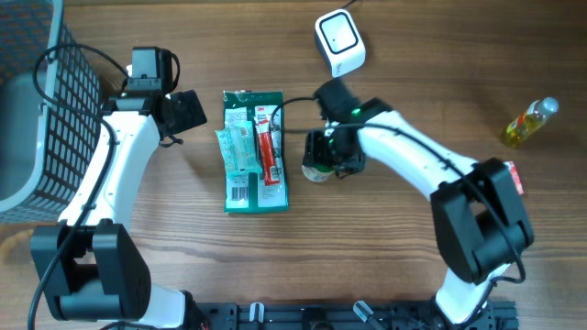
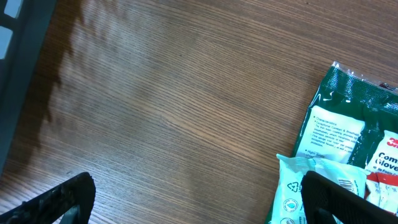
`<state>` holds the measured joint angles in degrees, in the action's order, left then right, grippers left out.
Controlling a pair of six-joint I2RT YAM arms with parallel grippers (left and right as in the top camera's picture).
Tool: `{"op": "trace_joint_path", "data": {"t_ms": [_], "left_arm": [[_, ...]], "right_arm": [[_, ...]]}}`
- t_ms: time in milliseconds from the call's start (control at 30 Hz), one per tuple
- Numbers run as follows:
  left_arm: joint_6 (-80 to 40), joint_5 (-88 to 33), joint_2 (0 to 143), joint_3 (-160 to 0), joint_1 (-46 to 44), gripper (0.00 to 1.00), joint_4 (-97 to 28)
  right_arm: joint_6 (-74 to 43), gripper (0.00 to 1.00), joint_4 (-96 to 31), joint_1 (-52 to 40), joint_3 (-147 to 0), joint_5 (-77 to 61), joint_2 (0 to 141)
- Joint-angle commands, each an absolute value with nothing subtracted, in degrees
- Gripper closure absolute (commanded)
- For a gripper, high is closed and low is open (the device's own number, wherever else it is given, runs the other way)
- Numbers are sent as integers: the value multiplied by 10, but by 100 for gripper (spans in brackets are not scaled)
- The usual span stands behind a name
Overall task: Scan the item barcode
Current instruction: 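Lift the jar and tilt it sideways with the right gripper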
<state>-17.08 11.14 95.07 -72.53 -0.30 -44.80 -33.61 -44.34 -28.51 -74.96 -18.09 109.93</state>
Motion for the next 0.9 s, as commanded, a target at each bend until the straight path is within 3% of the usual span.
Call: {"op": "trace_joint_path", "data": {"t_ms": [0,133,233,500,867], "left_arm": [[-172,116,955,-723,-1,0,-448],[-172,116,955,-723,-1,0,-448],[-172,116,955,-723,-1,0,-448],[-171,116,955,-723,-1,0,-448],[-172,116,955,-723,-1,0,-448]], "right_arm": [[-347,52,-442,-224,-767,-474,1106],[-411,51,-444,-175,-766,-617,1106],[-519,38,-441,-160,-766,-639,1106],[-582,38,-413,-160,-766,-746,1106],[-587,37,-412,-160,-766,-749,1106]]}}
